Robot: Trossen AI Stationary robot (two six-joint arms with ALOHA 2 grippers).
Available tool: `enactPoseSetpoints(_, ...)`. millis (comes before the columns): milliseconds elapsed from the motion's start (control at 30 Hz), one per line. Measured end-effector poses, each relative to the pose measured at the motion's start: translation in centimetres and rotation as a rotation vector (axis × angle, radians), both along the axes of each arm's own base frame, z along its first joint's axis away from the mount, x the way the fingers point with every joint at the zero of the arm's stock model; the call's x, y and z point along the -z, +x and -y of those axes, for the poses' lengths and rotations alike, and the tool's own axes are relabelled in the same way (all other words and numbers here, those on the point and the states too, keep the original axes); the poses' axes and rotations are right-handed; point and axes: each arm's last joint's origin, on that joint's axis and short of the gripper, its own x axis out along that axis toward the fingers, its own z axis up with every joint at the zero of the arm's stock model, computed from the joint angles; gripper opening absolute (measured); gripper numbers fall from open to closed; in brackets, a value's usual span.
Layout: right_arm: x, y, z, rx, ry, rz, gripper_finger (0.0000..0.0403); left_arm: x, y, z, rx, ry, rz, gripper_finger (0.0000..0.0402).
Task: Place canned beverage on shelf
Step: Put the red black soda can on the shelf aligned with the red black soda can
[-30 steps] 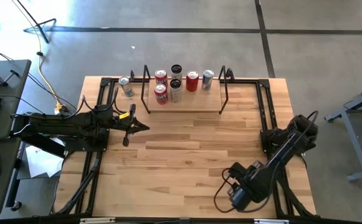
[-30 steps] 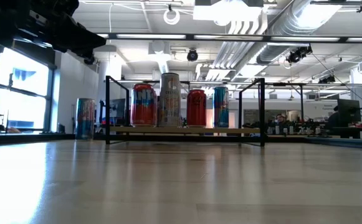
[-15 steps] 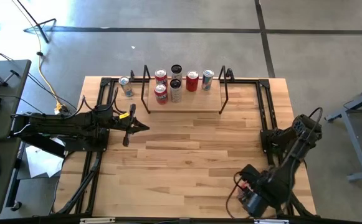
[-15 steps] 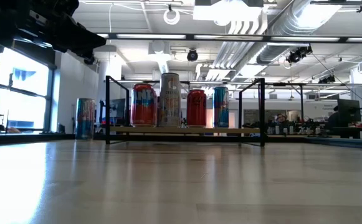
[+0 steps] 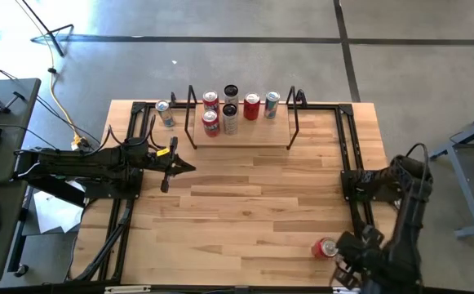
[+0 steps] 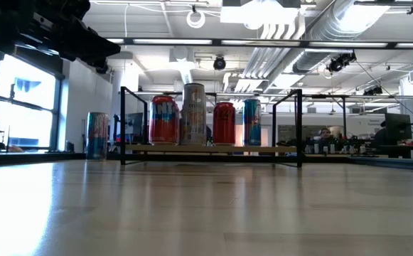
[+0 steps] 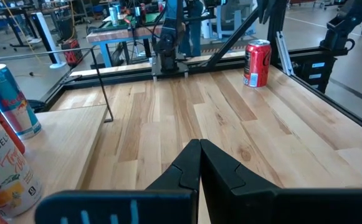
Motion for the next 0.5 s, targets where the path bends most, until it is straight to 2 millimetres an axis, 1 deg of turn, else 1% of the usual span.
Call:
enactPoseSetpoints(67,0.5,-0.9,-0.3,0.01,-0.015,0.021,0.001,0.0,0.0,0.0,0.0,0.001,0.0,0.0)
enactPoseSetpoints(133,1.2,-1.4,-0.6,0.022,-0.009,0.044,0.0003,0.0,0.0,0.0,0.0,0.001,0.001,0.0)
enactPoseSetpoints(200,1.9,-1.7,-1.0,0.024,-0.004,0.09,0.0009,0.0,0.0,0.0,0.0,0.001,0.001,0.0)
enactPoseSetpoints(300,2.6,-1.9,-1.2,0.022,-0.01,0.18,0.0012,0.0,0.0,0.0,0.0,0.001,0.002,0.0)
enactPoseSetpoints(433,2.9,-1.9,-1.2,0.055,-0.014,0.205,0.0014,0.0,0.0,0.0,0.0,0.0,0.001,0.0)
enactPoseSetpoints(500,2.9,-1.6,-1.1,0.092,-0.009,0.21,0.0024,0.0,0.0,0.0,-0.001,0.0,0.001,0.0)
